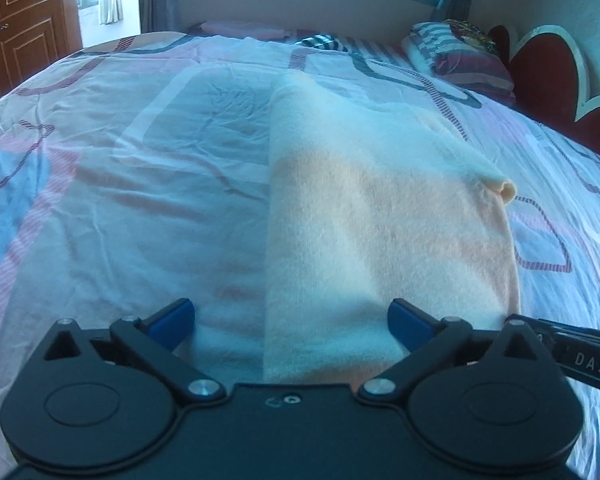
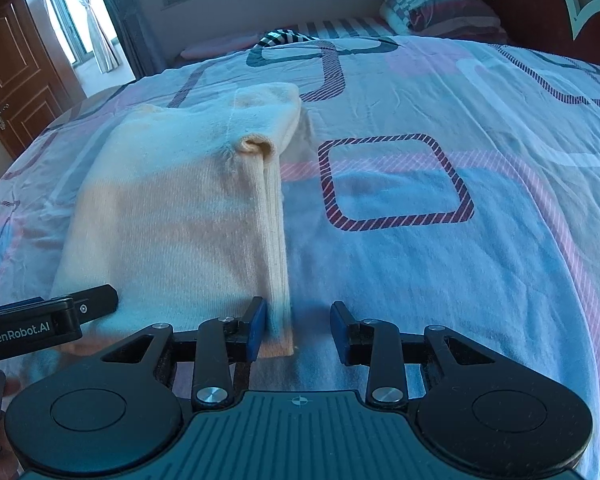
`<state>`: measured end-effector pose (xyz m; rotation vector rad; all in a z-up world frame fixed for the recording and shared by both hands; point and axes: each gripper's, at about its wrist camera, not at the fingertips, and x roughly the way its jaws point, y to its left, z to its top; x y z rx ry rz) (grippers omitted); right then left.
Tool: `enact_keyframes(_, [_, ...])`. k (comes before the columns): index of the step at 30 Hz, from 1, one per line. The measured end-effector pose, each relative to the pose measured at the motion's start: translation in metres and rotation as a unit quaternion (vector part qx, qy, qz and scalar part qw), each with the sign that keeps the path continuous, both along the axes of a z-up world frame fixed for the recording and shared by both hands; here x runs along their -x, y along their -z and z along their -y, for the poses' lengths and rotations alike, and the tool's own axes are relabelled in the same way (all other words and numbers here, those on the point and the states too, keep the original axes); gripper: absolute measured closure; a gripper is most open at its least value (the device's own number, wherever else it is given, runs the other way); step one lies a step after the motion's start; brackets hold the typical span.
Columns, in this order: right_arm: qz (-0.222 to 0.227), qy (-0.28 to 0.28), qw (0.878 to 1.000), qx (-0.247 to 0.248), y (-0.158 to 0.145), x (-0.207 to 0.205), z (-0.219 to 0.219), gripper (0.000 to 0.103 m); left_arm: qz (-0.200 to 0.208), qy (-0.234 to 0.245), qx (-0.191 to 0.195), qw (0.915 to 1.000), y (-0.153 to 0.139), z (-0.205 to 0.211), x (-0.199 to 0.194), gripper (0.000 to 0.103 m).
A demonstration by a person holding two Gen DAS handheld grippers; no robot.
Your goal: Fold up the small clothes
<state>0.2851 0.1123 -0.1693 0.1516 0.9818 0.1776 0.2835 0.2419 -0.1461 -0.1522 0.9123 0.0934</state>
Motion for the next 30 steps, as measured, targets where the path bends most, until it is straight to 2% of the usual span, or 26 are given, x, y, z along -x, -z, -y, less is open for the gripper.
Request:
enact_keyframes(3, [0.001,-0.002,1.0,-0.002,0.0,0.0,0.001,0.069,-0.018,-0.024,0.001,0.9996,-0.002,0.002,-0.003,0.001])
enact_keyframes(7, [-0.001,-0.001,1.0,-0.005,0.0,0.0,0.002,0.068,-0.034,-0.049,0.029,0.9978,-0.001,-0.004,-0.007,0.001])
enact_keyframes(13, [-0.002,-0.008,1.0,-0.002,0.0,-0.002,0.002,0.067,-0.028,-0.058,-0.007,0.9979,-0.008,0.007,0.002,0.004])
enact_keyframes(15, [-0.002,-0.015,1.0,0.012,-0.001,-0.002,-0.002,0.059,-0.024,-0.059,0.0,0.998,-0.013,0.007,0.009,0.011])
enact_keyframes(18, [-0.005,-0.027,0.999,0.025,-0.009,0.0,-0.003,0.057,-0.022,-0.09,0.023,0.9954,-0.023,0.003,0.021,0.021])
enact_keyframes(20, [0.004,-0.021,1.0,0.008,-0.022,0.012,0.005,0.057,-0.023,-0.092,0.009,0.9954,-0.032,0.007,0.03,0.024])
enact_keyframes(23, [0.017,-0.02,1.0,-0.012,-0.042,0.036,0.018,0.056,-0.013,-0.085,-0.039,0.9955,-0.051,0.019,0.049,0.024])
enact_keyframes(25, [0.027,-0.029,0.999,-0.012,-0.056,0.058,0.025,0.054,0.002,-0.077,-0.049,0.9958,-0.067,0.026,0.068,0.023])
enact_keyframes(27, [0.039,-0.038,0.998,-0.012,-0.07,0.08,0.032,0.049,0.018,-0.072,-0.051,0.9959,-0.083,0.033,0.088,0.02])
enact_keyframes(29, [0.051,-0.051,0.997,-0.016,-0.085,0.106,0.039,0.035,0.037,-0.066,-0.059,0.9954,-0.099,0.041,0.112,0.019])
enact_keyframes(30, [0.057,-0.059,0.996,-0.02,-0.092,0.119,0.042,0.033,0.047,-0.062,-0.066,0.9948,-0.107,0.046,0.125,0.015])
